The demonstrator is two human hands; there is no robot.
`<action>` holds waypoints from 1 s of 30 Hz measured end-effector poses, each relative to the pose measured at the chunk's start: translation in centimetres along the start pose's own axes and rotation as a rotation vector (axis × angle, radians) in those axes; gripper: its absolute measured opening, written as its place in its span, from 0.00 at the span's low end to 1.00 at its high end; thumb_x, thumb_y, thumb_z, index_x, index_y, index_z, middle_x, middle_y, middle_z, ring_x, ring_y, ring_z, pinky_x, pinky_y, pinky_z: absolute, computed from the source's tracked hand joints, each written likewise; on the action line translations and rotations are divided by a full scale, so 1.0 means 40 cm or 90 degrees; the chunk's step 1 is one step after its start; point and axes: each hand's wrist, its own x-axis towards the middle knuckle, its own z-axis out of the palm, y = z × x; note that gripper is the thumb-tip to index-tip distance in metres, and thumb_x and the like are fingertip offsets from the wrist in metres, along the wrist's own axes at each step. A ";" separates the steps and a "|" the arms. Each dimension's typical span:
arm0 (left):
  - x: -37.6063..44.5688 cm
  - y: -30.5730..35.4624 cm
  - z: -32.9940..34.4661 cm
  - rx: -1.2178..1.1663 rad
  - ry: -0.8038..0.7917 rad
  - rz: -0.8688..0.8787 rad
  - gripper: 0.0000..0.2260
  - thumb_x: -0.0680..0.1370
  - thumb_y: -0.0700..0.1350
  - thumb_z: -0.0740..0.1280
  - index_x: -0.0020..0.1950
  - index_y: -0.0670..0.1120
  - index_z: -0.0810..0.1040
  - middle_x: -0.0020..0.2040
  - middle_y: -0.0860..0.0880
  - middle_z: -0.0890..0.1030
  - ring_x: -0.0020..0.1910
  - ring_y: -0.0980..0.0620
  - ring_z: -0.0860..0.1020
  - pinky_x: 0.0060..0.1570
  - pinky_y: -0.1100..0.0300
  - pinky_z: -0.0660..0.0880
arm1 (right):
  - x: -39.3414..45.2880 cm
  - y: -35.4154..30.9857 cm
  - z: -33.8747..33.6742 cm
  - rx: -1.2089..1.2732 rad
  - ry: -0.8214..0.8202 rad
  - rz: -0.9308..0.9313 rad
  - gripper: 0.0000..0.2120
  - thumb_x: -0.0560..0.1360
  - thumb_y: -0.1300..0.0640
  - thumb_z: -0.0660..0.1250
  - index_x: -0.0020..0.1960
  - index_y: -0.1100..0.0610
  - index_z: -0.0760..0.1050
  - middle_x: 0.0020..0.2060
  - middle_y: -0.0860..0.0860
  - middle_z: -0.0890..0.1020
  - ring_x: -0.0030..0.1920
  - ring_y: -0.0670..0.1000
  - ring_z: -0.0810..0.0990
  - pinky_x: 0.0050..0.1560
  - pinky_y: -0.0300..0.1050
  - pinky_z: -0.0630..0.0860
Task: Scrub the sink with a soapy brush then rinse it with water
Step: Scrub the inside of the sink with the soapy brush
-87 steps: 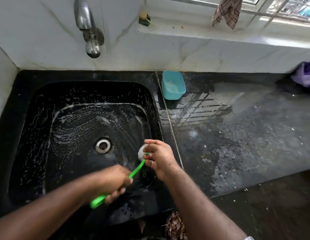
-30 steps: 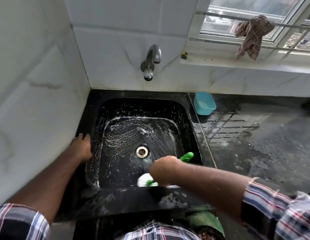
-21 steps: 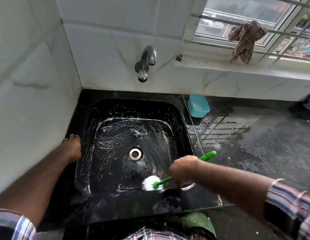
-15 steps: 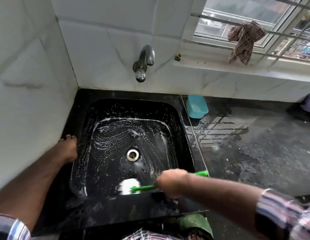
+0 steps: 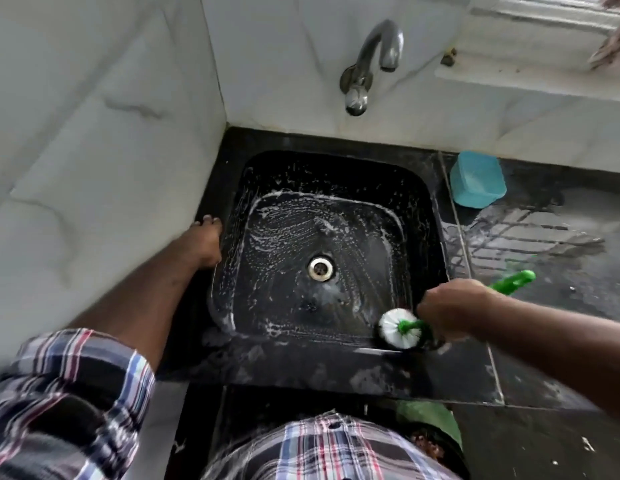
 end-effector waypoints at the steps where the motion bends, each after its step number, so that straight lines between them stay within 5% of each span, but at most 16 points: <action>1: -0.001 0.001 0.000 0.003 -0.001 0.000 0.37 0.77 0.39 0.67 0.80 0.40 0.51 0.81 0.40 0.50 0.77 0.38 0.58 0.74 0.47 0.60 | 0.006 -0.025 -0.007 0.005 0.006 -0.028 0.13 0.78 0.56 0.60 0.58 0.54 0.79 0.55 0.51 0.83 0.56 0.56 0.83 0.49 0.50 0.80; 8: -0.013 0.010 -0.006 0.001 0.000 -0.007 0.35 0.78 0.39 0.65 0.80 0.40 0.50 0.81 0.40 0.50 0.77 0.39 0.58 0.75 0.50 0.60 | 0.095 -0.172 -0.081 0.165 0.085 -0.112 0.18 0.76 0.60 0.57 0.63 0.53 0.76 0.53 0.56 0.83 0.52 0.59 0.83 0.47 0.49 0.78; 16: -0.028 0.010 -0.018 -0.009 0.000 -0.009 0.34 0.79 0.39 0.63 0.81 0.42 0.49 0.81 0.42 0.48 0.78 0.41 0.56 0.75 0.52 0.57 | 0.385 -0.218 -0.196 0.397 0.226 0.042 0.20 0.78 0.60 0.54 0.68 0.53 0.71 0.58 0.58 0.80 0.57 0.61 0.80 0.55 0.54 0.78; 19: -0.020 0.007 -0.017 0.001 -0.001 -0.006 0.35 0.79 0.39 0.65 0.81 0.42 0.49 0.81 0.41 0.49 0.78 0.40 0.56 0.75 0.51 0.58 | 0.414 -0.250 -0.197 0.351 0.209 -0.094 0.20 0.77 0.60 0.58 0.69 0.54 0.70 0.54 0.58 0.82 0.54 0.61 0.81 0.51 0.50 0.77; 23: -0.010 0.005 -0.014 0.009 0.001 -0.002 0.36 0.78 0.40 0.67 0.81 0.41 0.50 0.81 0.41 0.50 0.78 0.39 0.57 0.75 0.50 0.59 | 0.302 -0.193 -0.072 0.262 0.089 -0.238 0.24 0.77 0.57 0.56 0.72 0.40 0.65 0.50 0.56 0.82 0.50 0.58 0.83 0.46 0.45 0.77; 27: -0.011 0.006 -0.013 0.007 0.006 -0.007 0.35 0.79 0.39 0.66 0.81 0.42 0.50 0.81 0.42 0.50 0.78 0.39 0.57 0.75 0.48 0.60 | 0.263 -0.064 -0.082 0.173 0.092 -0.110 0.30 0.77 0.57 0.56 0.74 0.33 0.57 0.54 0.55 0.82 0.53 0.57 0.82 0.45 0.46 0.75; 30: -0.014 0.007 -0.013 0.001 0.004 -0.011 0.36 0.79 0.39 0.66 0.81 0.42 0.50 0.81 0.42 0.50 0.78 0.40 0.56 0.75 0.47 0.60 | 0.372 -0.171 -0.152 0.306 0.169 -0.073 0.29 0.77 0.59 0.57 0.75 0.42 0.59 0.54 0.58 0.81 0.51 0.59 0.82 0.45 0.49 0.78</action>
